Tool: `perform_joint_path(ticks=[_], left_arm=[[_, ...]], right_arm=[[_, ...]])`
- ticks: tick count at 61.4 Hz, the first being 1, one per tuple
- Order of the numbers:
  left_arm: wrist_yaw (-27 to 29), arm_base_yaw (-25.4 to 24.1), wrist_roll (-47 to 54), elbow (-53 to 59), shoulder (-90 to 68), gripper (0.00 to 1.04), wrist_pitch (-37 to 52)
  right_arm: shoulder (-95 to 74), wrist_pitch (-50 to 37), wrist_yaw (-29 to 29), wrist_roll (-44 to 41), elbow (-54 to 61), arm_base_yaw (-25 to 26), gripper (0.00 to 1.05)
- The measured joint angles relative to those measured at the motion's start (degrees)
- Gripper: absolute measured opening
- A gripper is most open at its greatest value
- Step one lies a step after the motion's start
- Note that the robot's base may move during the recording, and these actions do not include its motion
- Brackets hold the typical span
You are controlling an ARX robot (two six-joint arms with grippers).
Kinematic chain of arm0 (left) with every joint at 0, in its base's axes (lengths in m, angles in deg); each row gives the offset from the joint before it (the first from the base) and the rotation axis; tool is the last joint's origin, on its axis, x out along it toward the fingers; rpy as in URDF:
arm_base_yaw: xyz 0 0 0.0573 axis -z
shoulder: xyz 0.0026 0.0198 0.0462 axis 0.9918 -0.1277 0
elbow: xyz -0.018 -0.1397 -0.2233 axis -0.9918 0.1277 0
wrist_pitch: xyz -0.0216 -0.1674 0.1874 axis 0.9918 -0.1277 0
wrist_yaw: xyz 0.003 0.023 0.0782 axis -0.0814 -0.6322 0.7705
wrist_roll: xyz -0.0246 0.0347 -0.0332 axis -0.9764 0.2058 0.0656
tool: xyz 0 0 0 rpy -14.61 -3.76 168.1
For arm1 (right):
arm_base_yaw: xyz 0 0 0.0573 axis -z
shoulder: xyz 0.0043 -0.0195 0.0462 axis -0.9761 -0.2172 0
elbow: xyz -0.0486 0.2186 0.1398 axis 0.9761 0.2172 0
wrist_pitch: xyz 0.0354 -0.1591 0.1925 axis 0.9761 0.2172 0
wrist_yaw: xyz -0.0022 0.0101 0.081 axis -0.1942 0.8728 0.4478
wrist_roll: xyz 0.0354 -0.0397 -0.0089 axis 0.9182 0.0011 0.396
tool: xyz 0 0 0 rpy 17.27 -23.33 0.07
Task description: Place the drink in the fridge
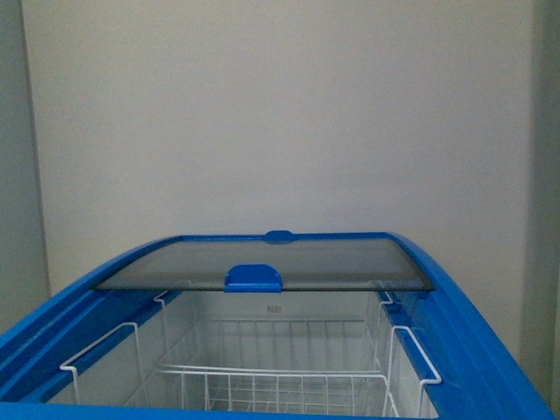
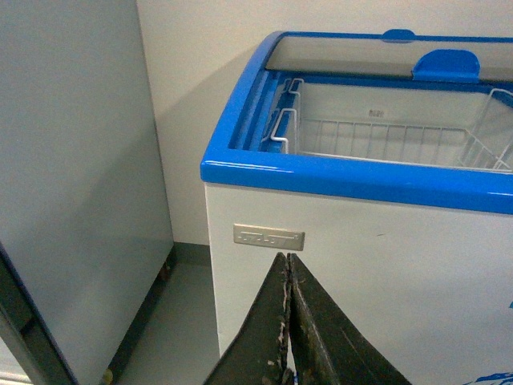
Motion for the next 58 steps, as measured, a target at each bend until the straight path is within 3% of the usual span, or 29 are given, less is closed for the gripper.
perform_joint_path(ticks=[10, 14, 23, 40, 58], left_arm=[[0.00, 0.00, -0.04, 0.00, 0.00, 0.04, 0.00], [0.00, 0.00, 0.00, 0.00, 0.00, 0.15, 0.00], [0.00, 0.00, 0.00, 0.00, 0.00, 0.50, 0.00], [0.00, 0.00, 0.00, 0.00, 0.00, 0.98, 0.00], [0.00, 0.00, 0.00, 0.00, 0.00, 0.97, 0.00]], right_arm=[[0.26, -0.02, -0.02, 0.00, 0.00, 0.00, 0.05], [0.26, -0.02, -0.02, 0.00, 0.00, 0.00, 0.15], [0.28, -0.02, -0.02, 0.00, 0.00, 0.00, 0.50], [0.28, -0.02, -0.02, 0.00, 0.00, 0.00, 0.96], [0.28, -0.02, -0.02, 0.04, 0.00, 0.00, 0.97]])
